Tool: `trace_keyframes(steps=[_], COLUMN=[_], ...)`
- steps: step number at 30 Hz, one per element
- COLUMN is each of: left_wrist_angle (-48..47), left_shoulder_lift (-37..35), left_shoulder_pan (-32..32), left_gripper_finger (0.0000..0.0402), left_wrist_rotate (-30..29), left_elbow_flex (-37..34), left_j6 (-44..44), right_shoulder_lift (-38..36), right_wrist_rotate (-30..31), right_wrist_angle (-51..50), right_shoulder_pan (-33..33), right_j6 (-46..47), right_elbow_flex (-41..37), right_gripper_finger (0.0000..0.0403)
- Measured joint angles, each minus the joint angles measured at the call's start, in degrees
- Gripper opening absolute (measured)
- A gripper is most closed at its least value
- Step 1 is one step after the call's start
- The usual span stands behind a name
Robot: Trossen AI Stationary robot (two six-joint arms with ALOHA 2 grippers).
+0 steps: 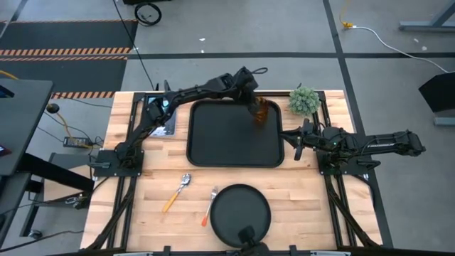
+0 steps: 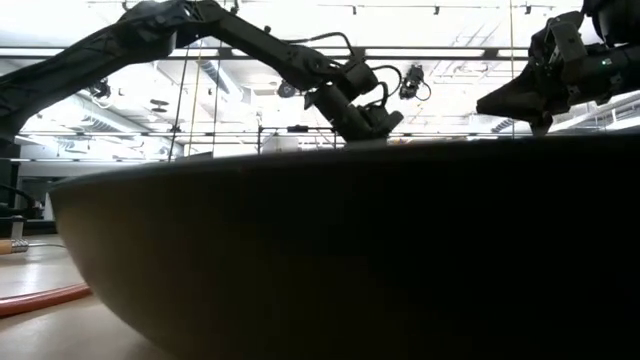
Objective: Pick and place plate/cup/fork/spoon on tray
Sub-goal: Put the orange cup on the black tray
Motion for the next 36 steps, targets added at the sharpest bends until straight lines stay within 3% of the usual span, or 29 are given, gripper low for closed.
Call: trace_keyframes(steps=[10,19,26,33,36], left_wrist_angle=[-0.24,1.56,-9.55,-28.26,-30.15], left_shoulder_lift=[0.34,0.34,-2.26,-3.63,-1.48], left_shoulder_pan=[-1.23,-1.84,-1.78,-1.96,-2.72], left_gripper_finger=[0.0027,0.0132,0.0183,0.017,0.016], left_wrist_rotate=[-1.97,-6.41,-6.36,-4.98,-4.76], left_elbow_flex=[0.03,0.83,7.46,10.61,10.61], left_j6=[2.15,2.44,12.2,16.32,15.81], right_shoulder_lift=[0.02,0.02,0.02,0.02,0.02], right_wrist_rotate=[-0.16,-0.19,-0.21,-0.19,-0.19], right_wrist_angle=[-0.08,-0.12,-0.17,-0.03,-0.04], right_shoulder_pan=[0.02,0.02,0.02,0.02,0.02], right_j6=[0.51,0.66,1.18,1.53,1.53], right_elbow_flex=[-0.02,-0.02,-0.02,0.0,-0.01], right_gripper_finger=[0.0064,0.0064,0.0064,0.0064,0.0064])
